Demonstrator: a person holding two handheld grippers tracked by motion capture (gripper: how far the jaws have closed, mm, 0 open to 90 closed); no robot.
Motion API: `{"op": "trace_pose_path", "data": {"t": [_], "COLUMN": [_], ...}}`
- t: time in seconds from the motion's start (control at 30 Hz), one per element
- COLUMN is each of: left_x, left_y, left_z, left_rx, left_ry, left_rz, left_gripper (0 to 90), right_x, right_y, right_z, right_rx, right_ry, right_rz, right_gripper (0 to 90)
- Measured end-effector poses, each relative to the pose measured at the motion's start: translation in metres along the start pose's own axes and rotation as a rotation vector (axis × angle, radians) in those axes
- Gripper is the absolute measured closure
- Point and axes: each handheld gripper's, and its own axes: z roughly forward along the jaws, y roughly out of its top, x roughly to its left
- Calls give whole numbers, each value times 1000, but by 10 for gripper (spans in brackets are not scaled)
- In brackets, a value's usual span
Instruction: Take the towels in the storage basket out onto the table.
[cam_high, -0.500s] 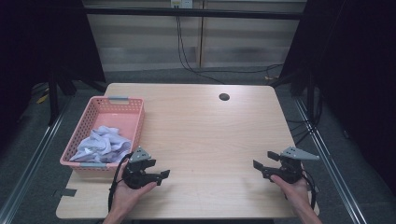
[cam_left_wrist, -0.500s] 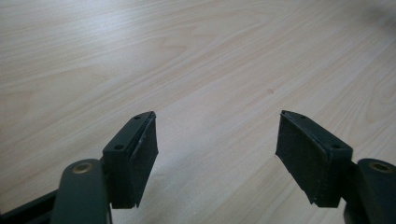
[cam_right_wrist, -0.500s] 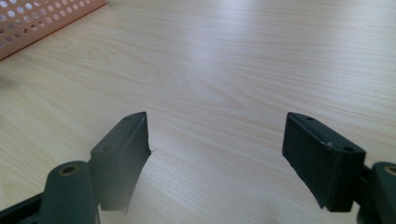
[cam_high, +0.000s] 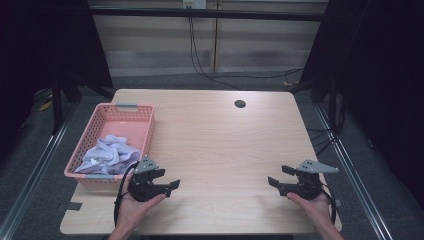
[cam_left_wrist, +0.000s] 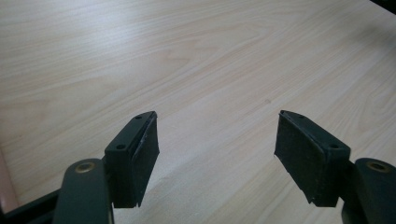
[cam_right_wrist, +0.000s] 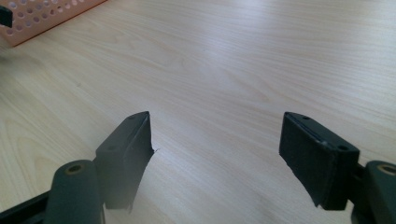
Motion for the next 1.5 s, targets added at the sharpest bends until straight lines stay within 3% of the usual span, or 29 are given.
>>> {"op": "trace_pose_path", "data": {"t": [0.17, 0.27, 0.37, 0.6, 0.77, 0.83, 0.87, 0.9, 0.97, 1.03, 1.1, 1.17, 1.27, 1.3, 1.37, 1.4, 1.5], "left_x": [1, 6, 22, 48, 66, 80, 80, 90, 95, 107, 113, 130, 139, 144, 155, 158, 158], "left_y": [12, 17, 27, 32, 38, 43, 43, 44, 44, 43, 42, 36, 32, 29, 23, 22, 21], "left_z": [-19, -29, -51, -72, -92, -105, -105, -112, -115, -122, -124, -123, -118, -114, -102, -98, -87], "left_rx": [-36, -59, -82, -73, -79, -87, -87, -72, -66, -46, -29, -2, 14, 29, 65, 90, 129], "left_ry": [4, 17, 46, 76, 121, 165, 165, 189, 199, 250, 258, 280, 280, 270, 236, 234, 228], "left_rz": [25, 19, -5, -43, -62, -75, -75, -80, -80, -82, -82, -119, -119, -109, -143, -138, -155], "left_gripper": [294, 278, 256, 199, 175, 159, 160, 159, 159, 168, 175, 174, 167, 167, 160, 164, 158], "right_x": [4, 5, 6, 5, 5, 5, 5, 5, 5, 6, 7, 9, 10, 10, 11, 10, 8], "right_y": [0, 0, 0, 0, 0, 0, 0, 0, 0, 0, 0, 0, 0, 0, 1, 1, 1], "right_z": [1, 2, 5, 5, 6, 6, 6, 7, 6, 6, 6, 8, 10, 11, 13, 13, 13], "right_rx": [9, 13, 22, 27, 33, 34, 34, 30, 29, 33, 35, 41, 48, 50, 61, 63, 61], "right_ry": [24, 30, 41, 43, 51, 57, 57, 64, 62, 55, 54, 66, 71, 73, 74, 74, 74], "right_rz": [-4, -8, -8, -13, -7, -6, -6, -1, -2, -14, -20, -21, -27, -34, -42, -40, -35], "right_gripper": [231, 224, 210, 204, 201, 194, 194, 192, 193, 193, 192, 192, 193, 193, 193, 193, 192]}}
